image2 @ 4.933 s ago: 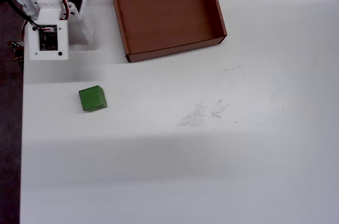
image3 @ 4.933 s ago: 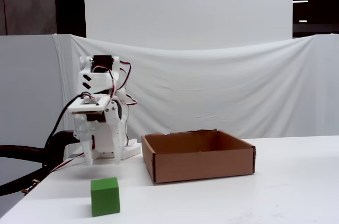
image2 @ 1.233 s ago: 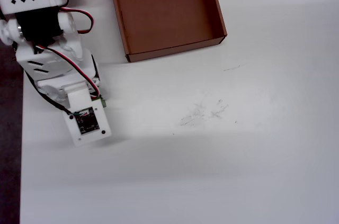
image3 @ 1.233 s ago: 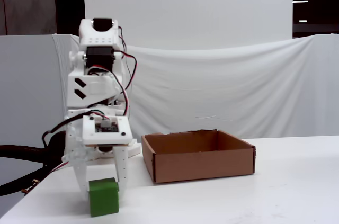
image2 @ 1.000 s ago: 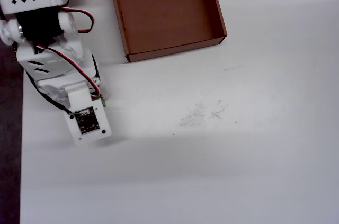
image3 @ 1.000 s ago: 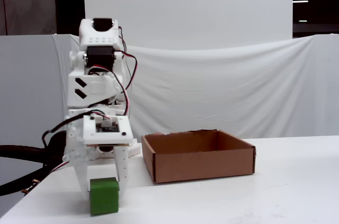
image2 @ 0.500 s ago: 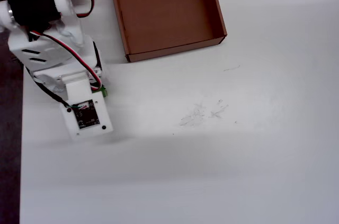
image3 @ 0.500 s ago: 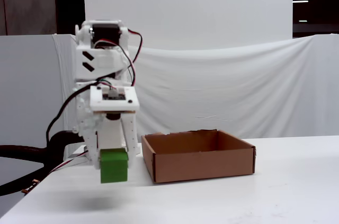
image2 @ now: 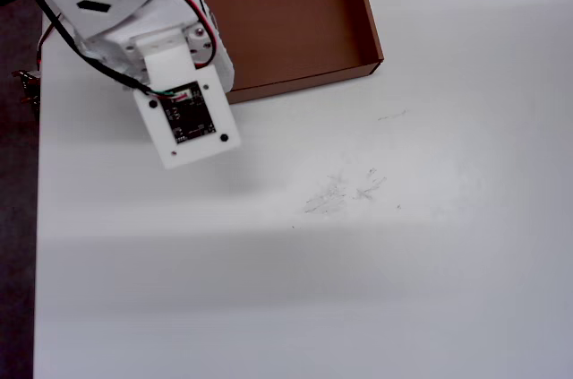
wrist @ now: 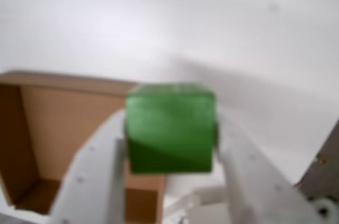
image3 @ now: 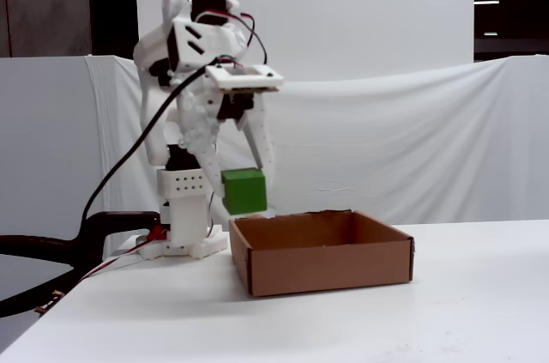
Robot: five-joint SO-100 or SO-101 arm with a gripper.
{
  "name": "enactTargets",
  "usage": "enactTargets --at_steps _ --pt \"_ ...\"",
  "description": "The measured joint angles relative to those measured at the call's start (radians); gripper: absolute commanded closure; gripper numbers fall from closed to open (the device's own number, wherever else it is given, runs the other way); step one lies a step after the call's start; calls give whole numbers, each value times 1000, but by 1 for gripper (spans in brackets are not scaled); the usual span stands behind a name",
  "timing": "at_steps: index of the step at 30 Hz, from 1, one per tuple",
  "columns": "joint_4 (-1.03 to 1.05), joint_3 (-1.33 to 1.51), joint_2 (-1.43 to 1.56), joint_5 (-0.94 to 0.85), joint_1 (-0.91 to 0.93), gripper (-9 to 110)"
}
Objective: Grasp a green cube and put it in a box.
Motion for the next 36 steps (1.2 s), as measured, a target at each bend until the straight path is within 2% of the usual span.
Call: enactTargets --at_steps 7,13,33,36 --pt "112 -9 92 103 -206 87" --pt "114 84 114 172 -367 86" --pt "-439 569 -5 186 -442 85" --pt "-471 595 -5 186 -446 81"
